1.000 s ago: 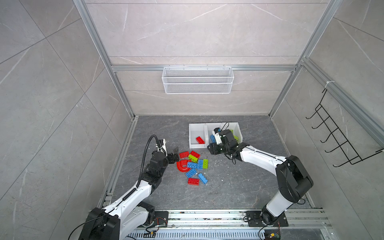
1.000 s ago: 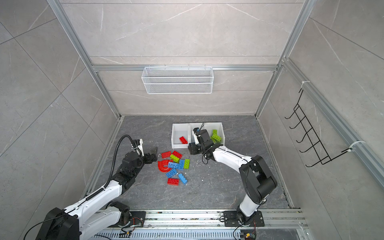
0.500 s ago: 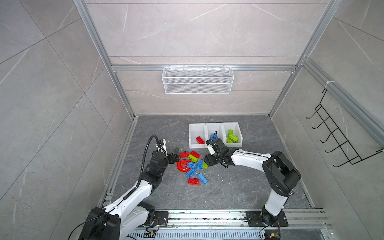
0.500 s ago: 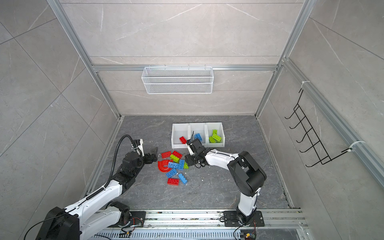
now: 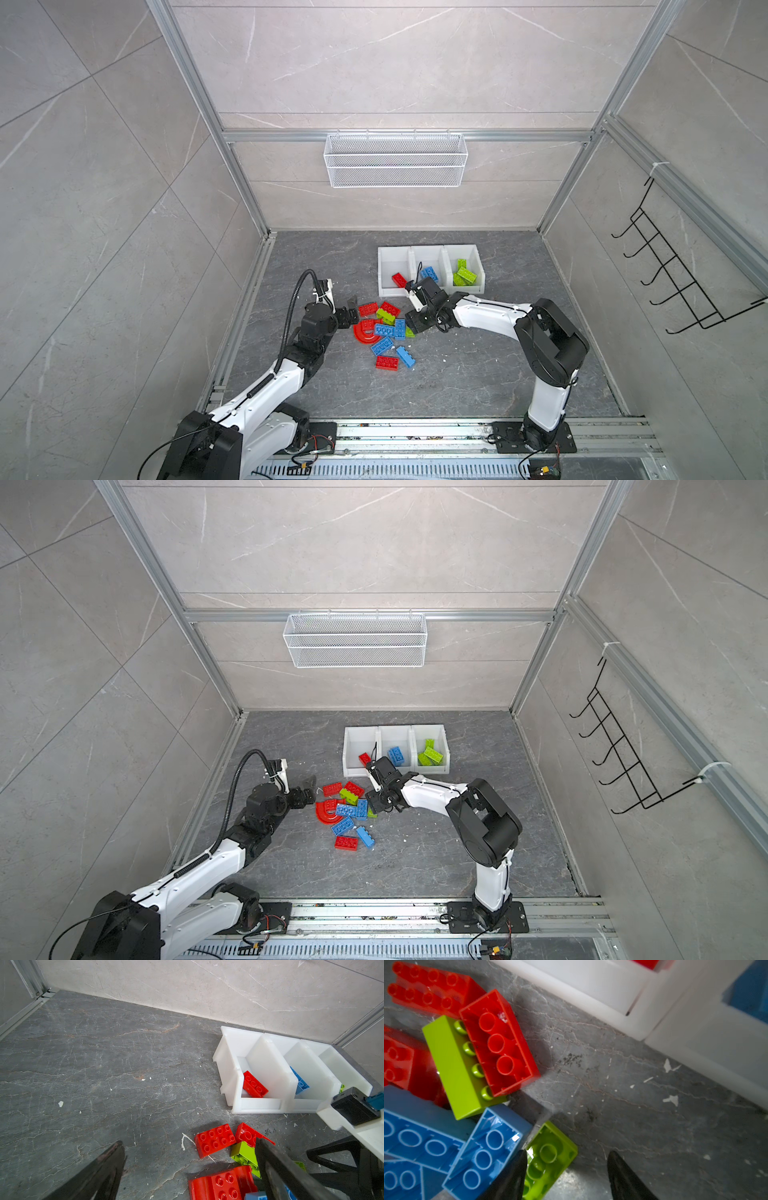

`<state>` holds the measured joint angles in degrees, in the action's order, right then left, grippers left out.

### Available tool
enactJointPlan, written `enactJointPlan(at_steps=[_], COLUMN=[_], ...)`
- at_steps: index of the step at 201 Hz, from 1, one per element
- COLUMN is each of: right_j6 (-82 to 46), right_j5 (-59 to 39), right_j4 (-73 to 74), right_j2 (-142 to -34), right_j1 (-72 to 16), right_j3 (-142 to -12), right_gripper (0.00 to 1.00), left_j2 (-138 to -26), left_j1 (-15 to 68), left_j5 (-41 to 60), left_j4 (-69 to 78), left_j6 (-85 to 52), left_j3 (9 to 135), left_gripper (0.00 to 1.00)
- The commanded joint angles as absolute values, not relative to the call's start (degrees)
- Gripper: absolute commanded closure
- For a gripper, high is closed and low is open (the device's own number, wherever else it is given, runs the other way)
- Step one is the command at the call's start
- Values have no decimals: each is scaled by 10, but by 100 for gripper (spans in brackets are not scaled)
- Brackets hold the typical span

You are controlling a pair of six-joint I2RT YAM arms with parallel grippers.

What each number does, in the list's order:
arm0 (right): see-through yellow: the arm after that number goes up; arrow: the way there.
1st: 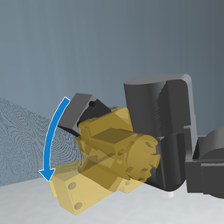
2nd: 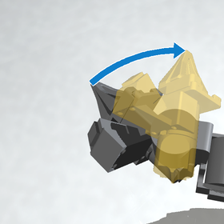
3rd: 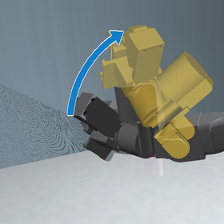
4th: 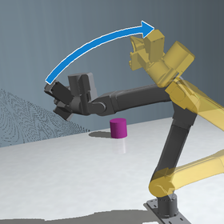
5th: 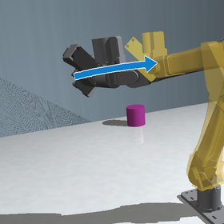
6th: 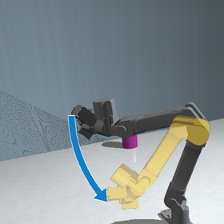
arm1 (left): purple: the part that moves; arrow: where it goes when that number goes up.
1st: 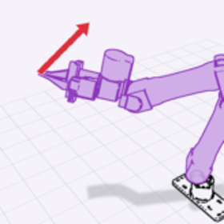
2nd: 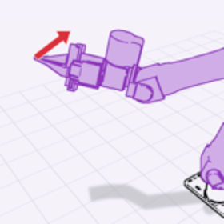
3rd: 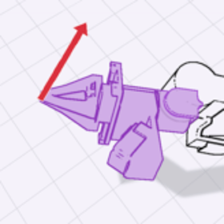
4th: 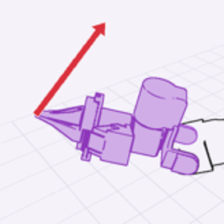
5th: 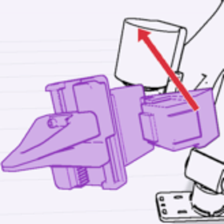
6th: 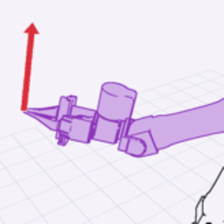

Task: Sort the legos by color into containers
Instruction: 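Move the right gripper back over the pile to a lime-green brick, then lower the right gripper onto the lime-green brick and grasp it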

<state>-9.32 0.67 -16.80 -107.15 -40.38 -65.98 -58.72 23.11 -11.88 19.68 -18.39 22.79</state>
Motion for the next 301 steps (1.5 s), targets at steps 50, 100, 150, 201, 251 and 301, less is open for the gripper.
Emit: enactJointPlan(at_steps=[50,100,150,201,251,301], right_j6=[-113,-98,-73,-70,-68,-75], right_j5=[78,-17,-14,-19,-7,-7], right_j4=[-223,-174,-224,-243,-249,-231], right_j2=[-1001,-984,-1054,-1093,-1099,-1085], right_j1=[-359,-365,-376,-378,-378,-379], right_j3=[-646,-619,-666,-689,-693,-681], right_gripper=[33,27,26,30,49,66], left_j2=[-579,-586,-574,-573,-566,-574], left_j1=[229,229,229,229,228,229], left_j5=[-128,-126,-128,-117,-122,-123], left_j4=[205,207,204,199,200,202], left_j6=[-167,-172,-168,-168,-167,-167], left_j3=[243,244,243,248,244,243], left_gripper=[0,0,0,0,0,0])
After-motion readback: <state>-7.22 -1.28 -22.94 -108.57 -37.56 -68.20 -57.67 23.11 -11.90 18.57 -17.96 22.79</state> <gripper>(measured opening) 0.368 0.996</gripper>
